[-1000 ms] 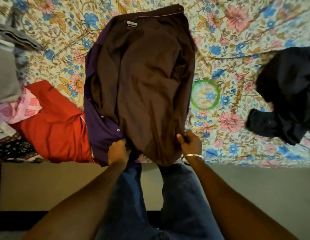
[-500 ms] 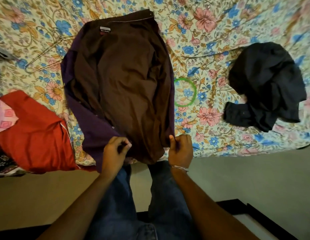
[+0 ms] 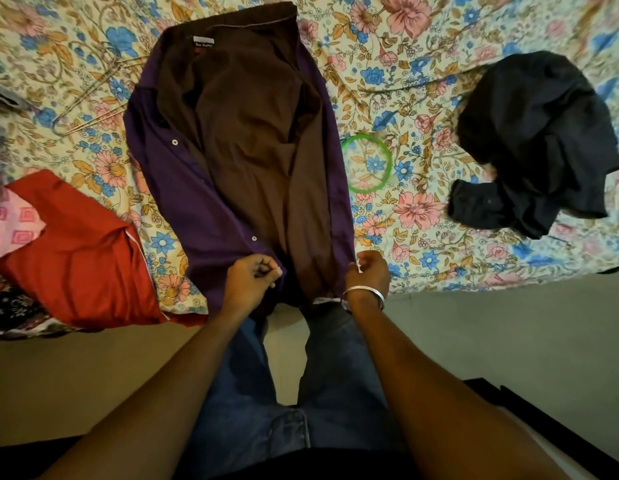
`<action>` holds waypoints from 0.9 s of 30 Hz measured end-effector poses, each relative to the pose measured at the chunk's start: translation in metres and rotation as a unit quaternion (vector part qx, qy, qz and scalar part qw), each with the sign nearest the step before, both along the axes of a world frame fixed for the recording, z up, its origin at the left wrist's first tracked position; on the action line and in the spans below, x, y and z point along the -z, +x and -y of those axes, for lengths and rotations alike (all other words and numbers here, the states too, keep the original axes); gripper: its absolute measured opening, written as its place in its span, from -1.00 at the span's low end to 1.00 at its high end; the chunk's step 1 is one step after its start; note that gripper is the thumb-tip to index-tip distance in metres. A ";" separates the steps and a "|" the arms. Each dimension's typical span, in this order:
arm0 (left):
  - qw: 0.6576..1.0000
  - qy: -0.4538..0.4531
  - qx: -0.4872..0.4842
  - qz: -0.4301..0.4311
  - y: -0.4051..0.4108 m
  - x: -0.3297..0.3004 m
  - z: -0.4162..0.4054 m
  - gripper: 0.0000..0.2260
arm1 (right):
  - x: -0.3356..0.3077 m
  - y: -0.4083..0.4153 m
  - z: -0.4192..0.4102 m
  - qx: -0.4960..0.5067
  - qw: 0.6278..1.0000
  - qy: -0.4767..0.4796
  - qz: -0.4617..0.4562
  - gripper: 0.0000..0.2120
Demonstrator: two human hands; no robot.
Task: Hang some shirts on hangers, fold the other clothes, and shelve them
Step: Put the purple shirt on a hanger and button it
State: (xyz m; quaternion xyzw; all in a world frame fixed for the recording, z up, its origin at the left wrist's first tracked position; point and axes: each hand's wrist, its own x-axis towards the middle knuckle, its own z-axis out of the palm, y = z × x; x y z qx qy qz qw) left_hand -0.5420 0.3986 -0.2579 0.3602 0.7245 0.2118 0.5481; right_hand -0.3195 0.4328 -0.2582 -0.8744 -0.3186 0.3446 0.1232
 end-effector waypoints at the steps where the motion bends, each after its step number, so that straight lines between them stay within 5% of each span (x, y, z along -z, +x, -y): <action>1: 1.000 0.004 0.002 -0.004 -0.002 -0.001 -0.002 -0.89 | -0.001 -0.002 -0.003 -0.012 1.000 -0.006 0.008 -0.81; 12: 1.000 0.023 -0.018 0.003 -0.011 -0.013 0.006 -0.84 | 0.029 -0.022 -0.030 -0.200 0.971 -0.095 0.090 -0.68; 19: 0.997 0.021 -0.065 0.025 -0.012 -0.024 0.012 -0.86 | 0.036 -0.026 -0.051 -0.159 0.969 -0.135 0.133 -0.72; 24: 0.993 -0.025 -0.098 0.058 -0.023 -0.038 0.015 -0.89 | 0.032 -0.016 -0.053 -0.128 0.982 -0.112 0.080 -0.83; 27: 0.992 -0.041 -0.105 0.065 -0.031 -0.050 0.013 -0.92 | 0.016 -0.018 -0.048 -0.021 0.997 -0.043 -0.058 -0.93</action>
